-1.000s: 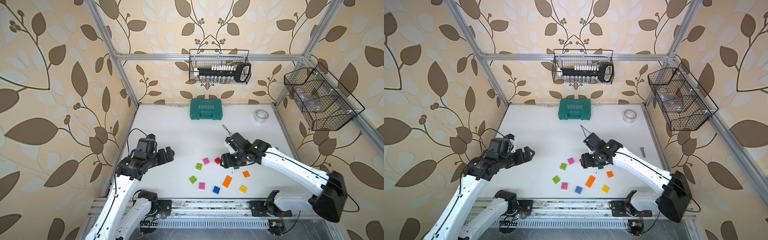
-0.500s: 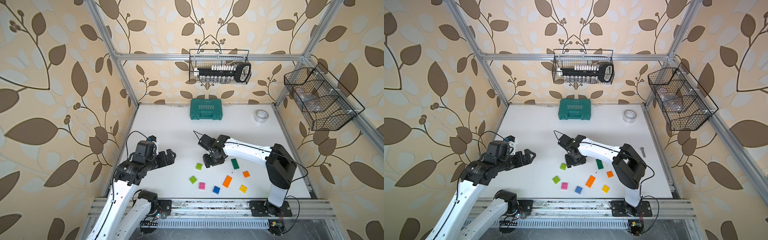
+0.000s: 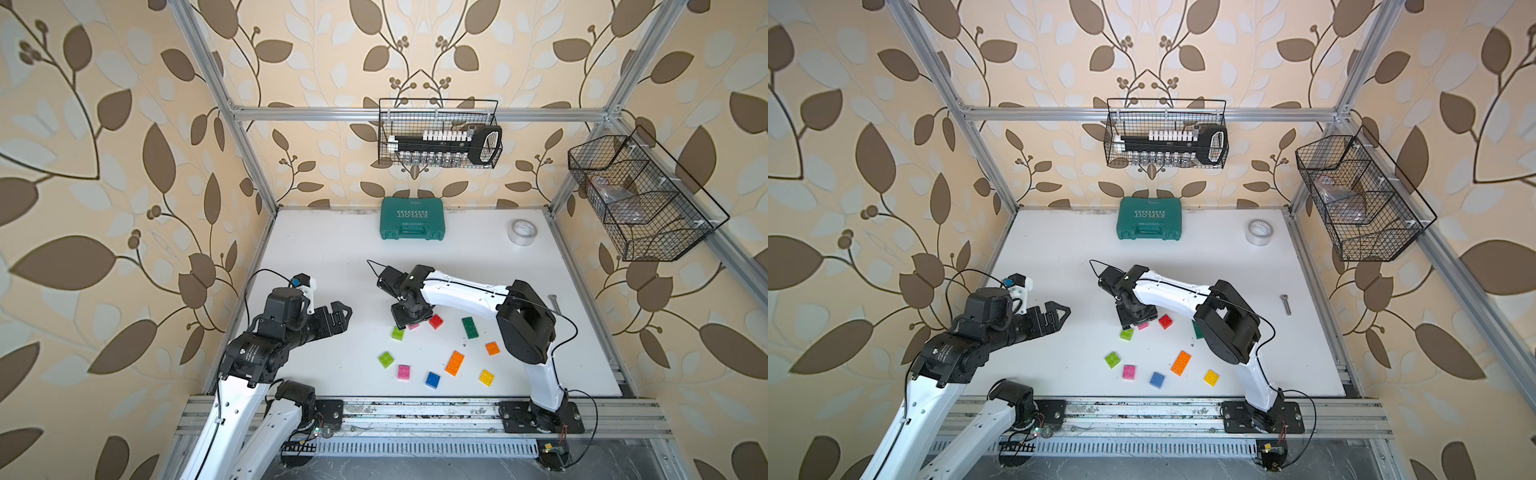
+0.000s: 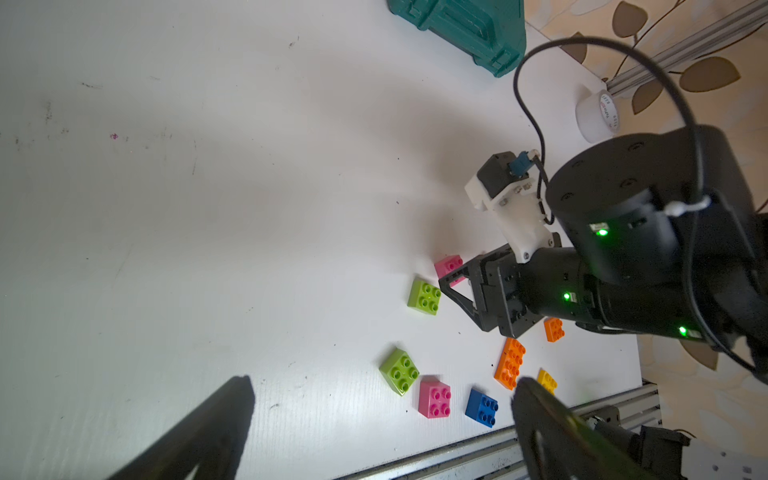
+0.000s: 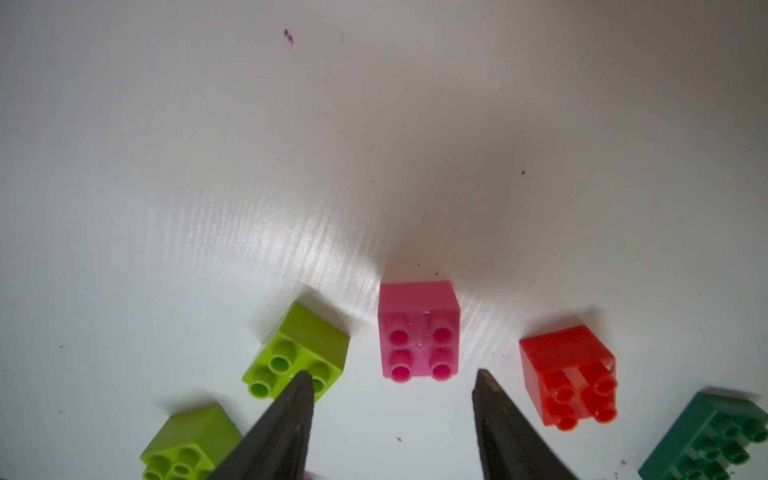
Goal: Assemble the letter r with lego
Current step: Pick up the lego brick from the center of the board.
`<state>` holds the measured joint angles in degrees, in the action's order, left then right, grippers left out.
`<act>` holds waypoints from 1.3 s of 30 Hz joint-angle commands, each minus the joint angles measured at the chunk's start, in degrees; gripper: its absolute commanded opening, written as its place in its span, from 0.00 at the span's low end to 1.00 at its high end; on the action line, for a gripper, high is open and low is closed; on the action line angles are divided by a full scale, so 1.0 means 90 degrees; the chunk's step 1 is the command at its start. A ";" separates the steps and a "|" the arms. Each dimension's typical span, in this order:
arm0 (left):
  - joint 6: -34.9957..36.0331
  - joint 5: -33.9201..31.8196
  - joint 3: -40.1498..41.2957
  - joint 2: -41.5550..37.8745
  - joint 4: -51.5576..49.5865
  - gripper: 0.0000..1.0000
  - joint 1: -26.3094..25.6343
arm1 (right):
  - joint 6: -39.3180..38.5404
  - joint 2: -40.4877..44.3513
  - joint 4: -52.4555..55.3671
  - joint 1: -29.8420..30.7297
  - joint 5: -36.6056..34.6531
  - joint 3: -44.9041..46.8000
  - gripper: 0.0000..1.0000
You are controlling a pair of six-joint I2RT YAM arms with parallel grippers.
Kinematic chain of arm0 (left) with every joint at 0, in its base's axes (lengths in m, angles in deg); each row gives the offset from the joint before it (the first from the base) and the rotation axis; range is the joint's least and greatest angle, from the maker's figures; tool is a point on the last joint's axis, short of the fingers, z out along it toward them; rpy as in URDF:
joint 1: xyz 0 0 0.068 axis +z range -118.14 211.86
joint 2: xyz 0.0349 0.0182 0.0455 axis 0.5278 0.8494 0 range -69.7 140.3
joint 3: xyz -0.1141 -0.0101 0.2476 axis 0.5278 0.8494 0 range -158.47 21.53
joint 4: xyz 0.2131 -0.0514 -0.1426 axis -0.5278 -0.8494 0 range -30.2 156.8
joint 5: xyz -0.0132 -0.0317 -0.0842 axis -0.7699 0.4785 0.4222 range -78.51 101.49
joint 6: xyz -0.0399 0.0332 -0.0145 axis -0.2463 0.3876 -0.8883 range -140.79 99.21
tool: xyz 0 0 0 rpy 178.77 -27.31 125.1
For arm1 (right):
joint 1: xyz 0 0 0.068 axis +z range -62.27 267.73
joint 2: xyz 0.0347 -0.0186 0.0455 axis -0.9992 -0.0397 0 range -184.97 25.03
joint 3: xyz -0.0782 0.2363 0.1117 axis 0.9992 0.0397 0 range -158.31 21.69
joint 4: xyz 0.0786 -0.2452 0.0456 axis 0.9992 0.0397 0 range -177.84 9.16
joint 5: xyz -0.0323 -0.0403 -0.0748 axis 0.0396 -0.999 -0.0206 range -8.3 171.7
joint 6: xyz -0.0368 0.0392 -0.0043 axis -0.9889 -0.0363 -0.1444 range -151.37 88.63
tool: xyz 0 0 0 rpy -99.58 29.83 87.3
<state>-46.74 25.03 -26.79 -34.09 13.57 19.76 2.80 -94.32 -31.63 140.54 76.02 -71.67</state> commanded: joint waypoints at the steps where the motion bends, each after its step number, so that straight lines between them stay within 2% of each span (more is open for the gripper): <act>1: -0.0020 0.0130 0.0062 -0.0041 0.0216 0.99 -0.0082 | -0.0134 -0.0171 0.0418 0.0010 -0.0297 -0.0221 0.62; 27: -0.0016 0.0205 0.0114 0.0085 0.0319 0.99 -0.0082 | -0.0492 -0.0518 0.0025 -0.0299 0.0024 -0.0188 0.55; 32: -0.0016 0.0220 0.0124 0.0122 0.0339 0.99 -0.0078 | -0.0512 -0.0606 0.0098 -0.0300 -0.0005 -0.0253 0.52; 39: -0.0001 0.0243 0.0124 0.0163 0.0351 0.99 -0.0082 | -0.0517 -0.0606 0.0099 -0.0299 -0.0005 -0.0185 0.42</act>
<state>-46.74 26.13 -25.94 -32.93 15.16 19.41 -1.77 -98.49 -31.32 137.97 75.91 -72.18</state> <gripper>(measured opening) 0.989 0.429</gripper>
